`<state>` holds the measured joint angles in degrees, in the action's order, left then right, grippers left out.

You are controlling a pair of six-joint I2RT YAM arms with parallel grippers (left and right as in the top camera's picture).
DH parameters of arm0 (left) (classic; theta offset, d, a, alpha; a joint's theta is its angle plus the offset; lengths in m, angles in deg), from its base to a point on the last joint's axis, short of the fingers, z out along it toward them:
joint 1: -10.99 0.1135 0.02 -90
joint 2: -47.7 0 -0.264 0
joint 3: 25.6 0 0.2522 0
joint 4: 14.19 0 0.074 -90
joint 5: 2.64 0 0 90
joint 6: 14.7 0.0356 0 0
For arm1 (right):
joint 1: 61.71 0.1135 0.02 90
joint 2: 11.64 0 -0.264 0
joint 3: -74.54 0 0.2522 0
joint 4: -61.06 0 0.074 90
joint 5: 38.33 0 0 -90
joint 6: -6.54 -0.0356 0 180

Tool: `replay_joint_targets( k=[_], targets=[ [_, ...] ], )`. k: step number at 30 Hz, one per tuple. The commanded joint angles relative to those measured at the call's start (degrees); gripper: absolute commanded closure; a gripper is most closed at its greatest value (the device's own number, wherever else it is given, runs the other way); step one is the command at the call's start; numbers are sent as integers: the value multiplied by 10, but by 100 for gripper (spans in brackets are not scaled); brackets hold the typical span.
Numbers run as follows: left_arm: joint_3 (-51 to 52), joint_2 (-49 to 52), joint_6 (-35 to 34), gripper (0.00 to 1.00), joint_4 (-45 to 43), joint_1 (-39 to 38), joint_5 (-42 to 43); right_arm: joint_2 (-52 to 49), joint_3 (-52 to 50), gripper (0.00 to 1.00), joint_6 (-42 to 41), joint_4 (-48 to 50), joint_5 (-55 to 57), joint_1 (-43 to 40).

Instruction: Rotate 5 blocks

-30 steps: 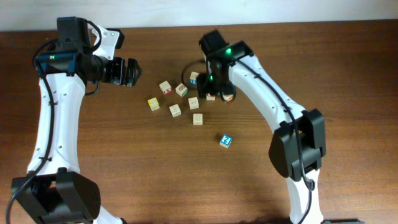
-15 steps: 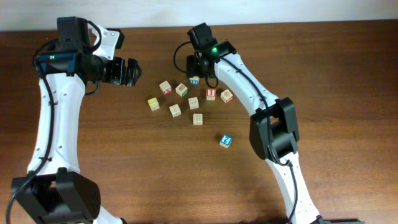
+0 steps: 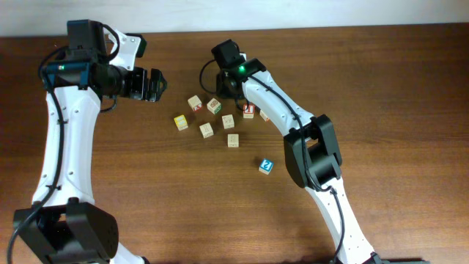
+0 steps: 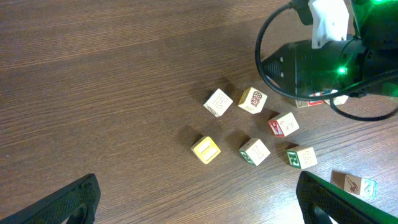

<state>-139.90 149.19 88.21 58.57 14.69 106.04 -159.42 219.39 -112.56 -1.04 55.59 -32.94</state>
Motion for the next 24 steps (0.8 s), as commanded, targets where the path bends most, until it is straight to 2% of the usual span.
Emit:
replay_joint_targets(
  k=[1,5,6,8,12,16,20,24],
  targets=[
    [-12,2,9,1,0,-1,4,75,3,82,30,-20,1,0],
    [-12,2,9,1,0,-1,4,208,3,83,38,-104,-22,1],
    [-12,2,9,1,0,-1,4,269,3,83,37,-169,-39,1],
    [-12,2,9,1,0,-1,4,303,3,88,23,-234,-55,1],
    [-12,2,9,1,0,-1,4,285,-18,88,11,-355,-111,12],
    [-12,2,9,1,0,-1,4,283,-181,88,-27,-318,-108,49],
    [-12,2,9,1,0,-1,4,283,-342,89,-107,-186,-60,57],
    [-12,2,9,1,0,-1,4,283,-436,90,-150,-122,-64,56]
  ],
)
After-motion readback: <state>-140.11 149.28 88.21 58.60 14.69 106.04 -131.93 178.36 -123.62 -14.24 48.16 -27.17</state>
